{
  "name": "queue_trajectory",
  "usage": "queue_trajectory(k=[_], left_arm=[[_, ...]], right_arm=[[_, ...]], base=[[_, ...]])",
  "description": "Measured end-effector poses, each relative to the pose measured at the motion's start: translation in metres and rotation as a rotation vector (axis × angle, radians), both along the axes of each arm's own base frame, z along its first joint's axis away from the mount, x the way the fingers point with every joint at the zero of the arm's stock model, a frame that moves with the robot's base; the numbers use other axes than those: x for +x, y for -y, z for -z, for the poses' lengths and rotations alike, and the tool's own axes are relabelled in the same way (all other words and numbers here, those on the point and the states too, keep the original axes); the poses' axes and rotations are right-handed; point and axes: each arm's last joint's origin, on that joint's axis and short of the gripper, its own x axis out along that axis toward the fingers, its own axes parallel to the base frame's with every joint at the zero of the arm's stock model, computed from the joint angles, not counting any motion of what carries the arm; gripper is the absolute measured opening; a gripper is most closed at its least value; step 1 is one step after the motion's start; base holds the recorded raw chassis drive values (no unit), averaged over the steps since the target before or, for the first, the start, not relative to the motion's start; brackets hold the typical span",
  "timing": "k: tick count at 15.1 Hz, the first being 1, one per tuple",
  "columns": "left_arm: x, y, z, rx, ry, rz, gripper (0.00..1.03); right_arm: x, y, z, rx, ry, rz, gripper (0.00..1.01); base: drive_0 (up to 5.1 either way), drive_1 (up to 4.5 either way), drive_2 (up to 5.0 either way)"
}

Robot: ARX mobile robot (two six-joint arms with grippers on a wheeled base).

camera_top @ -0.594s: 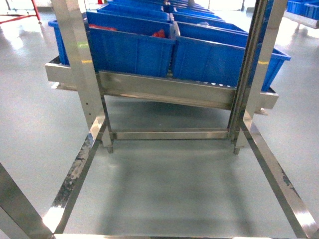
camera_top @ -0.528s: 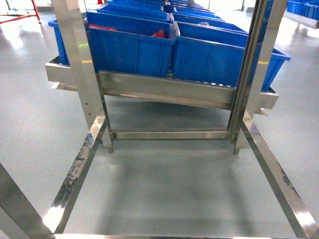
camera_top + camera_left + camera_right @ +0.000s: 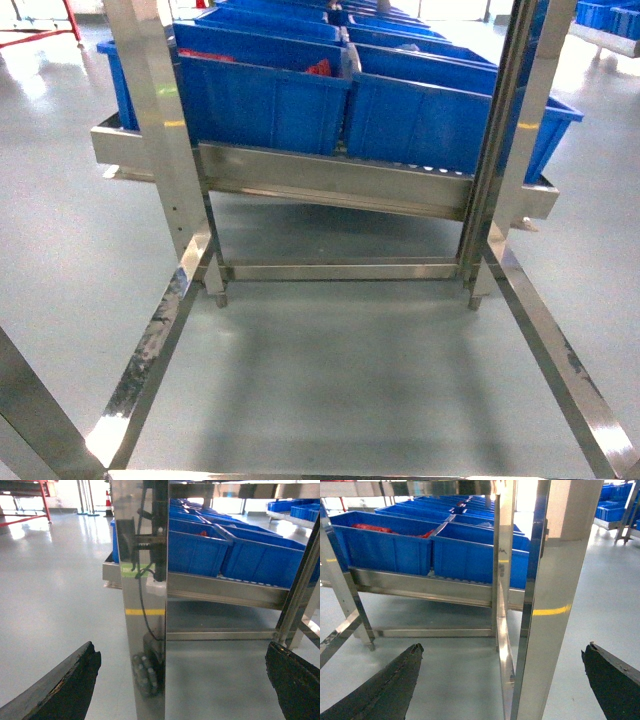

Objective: Pick capacitor and pack into box

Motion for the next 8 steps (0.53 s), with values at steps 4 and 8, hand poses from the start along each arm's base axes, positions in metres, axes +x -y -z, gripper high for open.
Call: queue_trajectory(k=[4, 8], left_arm=[[0.0000, 0.0000, 0.0000, 0.000, 0.000, 0.000, 0.98], [0.0000, 0.0000, 0.0000, 0.000, 0.000, 0.000, 0.98]], right_arm=[[0.0000, 0.0000, 0.0000, 0.000, 0.000, 0.000, 0.98], [0.0000, 0.0000, 0.0000, 0.000, 0.000, 0.000, 0.98]], base=[[0.0, 0.00, 0.0], [0.0, 0.00, 0.0]])
